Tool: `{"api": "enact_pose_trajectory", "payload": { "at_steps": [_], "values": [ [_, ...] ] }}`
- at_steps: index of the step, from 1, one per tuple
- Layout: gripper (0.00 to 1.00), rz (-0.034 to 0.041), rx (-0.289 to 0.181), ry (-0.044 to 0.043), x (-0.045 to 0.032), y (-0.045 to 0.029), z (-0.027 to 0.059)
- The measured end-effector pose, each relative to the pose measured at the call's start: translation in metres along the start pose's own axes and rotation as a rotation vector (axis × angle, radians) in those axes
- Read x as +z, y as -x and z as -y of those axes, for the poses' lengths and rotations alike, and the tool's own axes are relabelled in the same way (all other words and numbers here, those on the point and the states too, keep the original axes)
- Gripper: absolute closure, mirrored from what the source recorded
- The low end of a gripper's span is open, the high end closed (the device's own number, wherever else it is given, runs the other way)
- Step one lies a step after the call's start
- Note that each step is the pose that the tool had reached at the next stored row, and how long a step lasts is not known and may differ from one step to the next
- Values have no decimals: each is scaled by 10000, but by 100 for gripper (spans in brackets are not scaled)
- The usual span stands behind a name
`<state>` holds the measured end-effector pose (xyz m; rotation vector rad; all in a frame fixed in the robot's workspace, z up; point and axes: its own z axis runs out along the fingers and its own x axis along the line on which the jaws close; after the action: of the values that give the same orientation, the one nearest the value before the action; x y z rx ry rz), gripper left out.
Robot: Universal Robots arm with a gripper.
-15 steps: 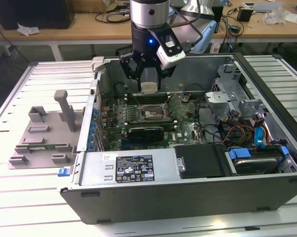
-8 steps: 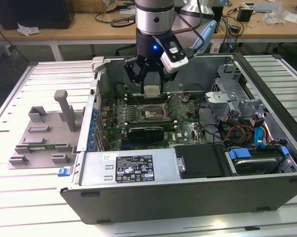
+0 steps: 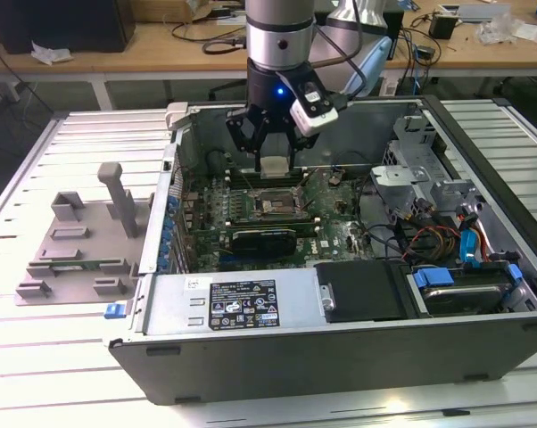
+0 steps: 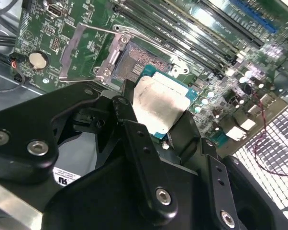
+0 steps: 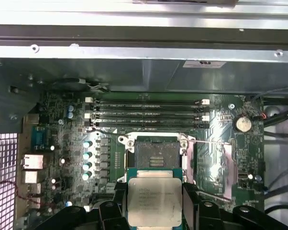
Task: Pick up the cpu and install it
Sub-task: 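Pick up the cpu and move it towards the insertion slot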
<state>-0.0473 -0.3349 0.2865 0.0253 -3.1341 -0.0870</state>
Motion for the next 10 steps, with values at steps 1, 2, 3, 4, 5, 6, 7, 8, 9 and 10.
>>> {"api": "enact_pose_trajectory", "payload": {
  "at_steps": [1, 2, 3, 4, 5, 6, 7, 8, 9, 10],
  "values": [
    [45, -3, -14, -2, 24, 0, -16],
    [45, -3, -19, -1, 31, 1, -23],
    [45, -2, -22, 0, 35, 1, -25],
    [45, -8, -23, -2, 35, 0, -25],
    [45, -8, -23, -1, 35, 1, -25],
    [45, -9, -22, -1, 35, 1, -25],
    [45, -11, -22, -1, 35, 1, -25],
    [45, -13, -22, -1, 35, 1, -25],
    [45, -14, -22, -1, 35, 1, -25],
    [45, -17, -22, -1, 35, 1, -25]
  ]
}}
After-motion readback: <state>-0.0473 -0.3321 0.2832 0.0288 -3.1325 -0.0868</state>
